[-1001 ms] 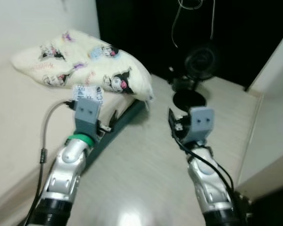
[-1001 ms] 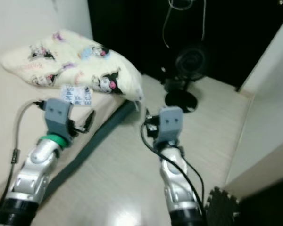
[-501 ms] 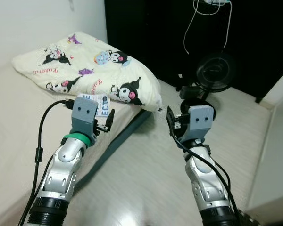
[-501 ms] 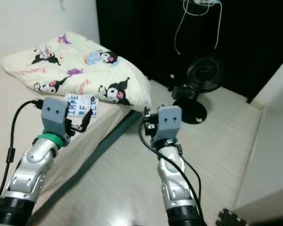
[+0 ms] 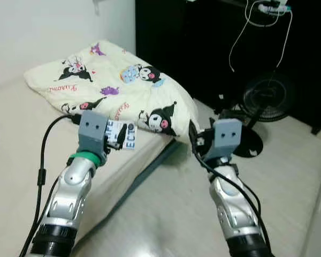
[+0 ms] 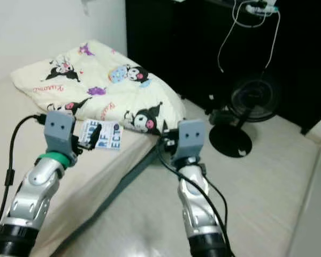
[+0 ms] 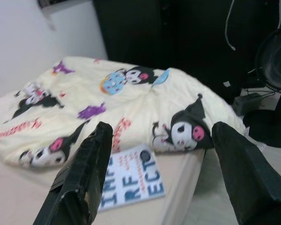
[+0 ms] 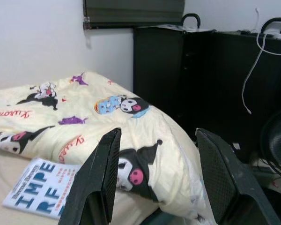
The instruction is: Clean up the room
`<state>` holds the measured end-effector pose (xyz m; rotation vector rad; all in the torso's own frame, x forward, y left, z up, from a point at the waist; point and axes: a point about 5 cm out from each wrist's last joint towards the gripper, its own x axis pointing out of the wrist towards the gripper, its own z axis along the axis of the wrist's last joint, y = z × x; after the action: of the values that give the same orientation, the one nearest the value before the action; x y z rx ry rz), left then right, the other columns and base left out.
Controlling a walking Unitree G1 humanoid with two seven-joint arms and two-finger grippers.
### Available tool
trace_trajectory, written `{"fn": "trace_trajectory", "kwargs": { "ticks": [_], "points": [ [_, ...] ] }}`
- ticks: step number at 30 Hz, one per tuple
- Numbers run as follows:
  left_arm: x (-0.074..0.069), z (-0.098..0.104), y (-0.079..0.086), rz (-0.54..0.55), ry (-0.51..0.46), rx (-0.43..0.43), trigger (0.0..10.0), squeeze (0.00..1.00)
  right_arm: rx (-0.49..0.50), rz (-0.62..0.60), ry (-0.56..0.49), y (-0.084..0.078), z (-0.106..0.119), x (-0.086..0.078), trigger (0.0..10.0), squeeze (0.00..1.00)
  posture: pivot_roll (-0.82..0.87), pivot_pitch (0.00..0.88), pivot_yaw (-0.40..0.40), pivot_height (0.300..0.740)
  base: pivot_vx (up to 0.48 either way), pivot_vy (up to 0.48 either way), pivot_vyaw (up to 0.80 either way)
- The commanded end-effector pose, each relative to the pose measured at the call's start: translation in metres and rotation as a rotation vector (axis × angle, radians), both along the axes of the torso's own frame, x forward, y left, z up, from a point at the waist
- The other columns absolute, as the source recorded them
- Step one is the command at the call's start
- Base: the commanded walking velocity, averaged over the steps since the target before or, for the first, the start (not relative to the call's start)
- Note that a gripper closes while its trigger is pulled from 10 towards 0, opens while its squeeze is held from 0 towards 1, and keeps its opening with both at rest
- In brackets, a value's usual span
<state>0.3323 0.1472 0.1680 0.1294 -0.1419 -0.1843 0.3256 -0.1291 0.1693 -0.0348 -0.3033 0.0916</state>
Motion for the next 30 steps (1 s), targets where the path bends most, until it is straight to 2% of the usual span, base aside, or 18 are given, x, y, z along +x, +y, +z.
{"fn": "trace_trajectory", "kwargs": {
  "ticks": [1, 13, 14, 15, 16, 18, 20, 23, 24, 25, 26, 27, 29, 30],
  "points": [
    [-0.001, -0.006, -0.001, -0.005, 0.020, 0.014, 10.0, 0.00, 0.000, -0.021, 0.011, -0.005, -0.004, -0.001, 10.0, 0.00, -0.05, 0.071, 0.055, 0.740, 0.465, 0.000, 0.00],
    [-0.002, -0.016, -0.002, -0.020, 0.049, 0.035, 10.0, 0.00, -0.025, -0.030, 0.053, -0.007, -0.016, -0.002, 10.0, 0.00, -0.06, 0.076, 0.053, 0.740, 0.465, 0.000, 0.00],
    [-0.003, -0.023, -0.003, -0.043, 0.063, 0.061, 10.0, 0.00, -0.048, -0.029, 0.075, -0.008, -0.023, -0.003, 10.0, 0.00, -0.06, 0.080, 0.048, 0.740, 0.461, 0.000, 0.00],
    [-0.007, -0.034, -0.004, -0.088, 0.076, 0.138, 10.0, 0.00, -0.080, -0.027, 0.120, -0.010, -0.036, -0.004, 10.0, 0.00, -0.06, 0.086, 0.041, 0.740, 0.319, 0.000, 0.00],
    [-0.007, -0.034, -0.004, -0.088, 0.076, 0.138, 10.0, 0.00, -0.080, -0.027, 0.120, -0.010, -0.036, -0.004, 10.0, 0.00, -0.06, 0.086, 0.041, 0.740, 0.319, 0.000, 0.00],
    [-0.022, -0.066, -0.007, -0.211, 0.113, 0.361, 10.0, 0.00, -0.164, -0.020, 0.246, -0.021, -0.071, -0.012, 10.0, 0.00, -0.07, 0.108, 0.028, 0.740, 0.000, 0.000, 0.00],
    [-0.034, -0.087, -0.006, -0.277, 0.140, 0.494, 10.0, 0.00, -0.215, -0.017, 0.323, -0.032, -0.091, -0.019, 10.0, 0.00, -0.07, 0.115, 0.028, 0.740, 0.000, 0.000, 0.00],
    [-0.037, -0.092, -0.005, -0.285, 0.146, 0.523, 10.0, 0.00, -0.230, -0.016, 0.340, -0.035, -0.096, -0.021, 10.0, 0.00, -0.07, 0.118, 0.027, 0.740, 0.000, 0.000, 0.00],
    [-0.040, -0.100, 0.004, -0.265, 0.178, 0.531, 10.0, 0.00, -0.245, -0.005, 0.365, -0.033, -0.104, -0.024, 10.0, 0.00, -0.06, 0.121, 0.015, 0.740, 0.000, 0.000, 0.00],
    [-0.040, -0.100, 0.004, -0.265, 0.178, 0.531, 10.0, 0.00, -0.245, -0.005, 0.365, -0.033, -0.104, -0.024, 10.0, 0.00, -0.06, 0.121, 0.015, 0.740, 0.000, 0.000, 0.00],
    [-0.041, -0.108, 0.015, -0.217, 0.220, 0.515, 10.0, 0.00, -0.254, 0.016, 0.384, -0.030, -0.110, -0.027, 10.0, 0.00, -0.06, 0.109, 0.003, 0.740, 0.000, 0.000, 0.00],
    [-0.041, -0.108, 0.015, -0.217, 0.220, 0.515, 10.0, 0.00, -0.254, 0.016, 0.384, -0.030, -0.110, -0.027, 10.0, 0.00, -0.06, 0.109, 0.003, 0.740, 0.000, 0.000, 0.00],
    [-0.045, -0.120, 0.035, -0.087, 0.265, 0.495, 10.0, 0.00, -0.255, 0.093, 0.406, -0.015, -0.120, -0.033, 10.0, 0.00, -0.02, 0.108, -0.026, 0.740, 0.000, 0.000, 0.00],
    [-0.045, -0.120, 0.035, -0.087, 0.265, 0.495, 10.0, 0.00, -0.255, 0.093, 0.406, -0.015, -0.120, -0.033, 10.0, 0.00, -0.02, 0.108, -0.026, 0.740, 0.000, 0.000, 0.00]
  ]
}}
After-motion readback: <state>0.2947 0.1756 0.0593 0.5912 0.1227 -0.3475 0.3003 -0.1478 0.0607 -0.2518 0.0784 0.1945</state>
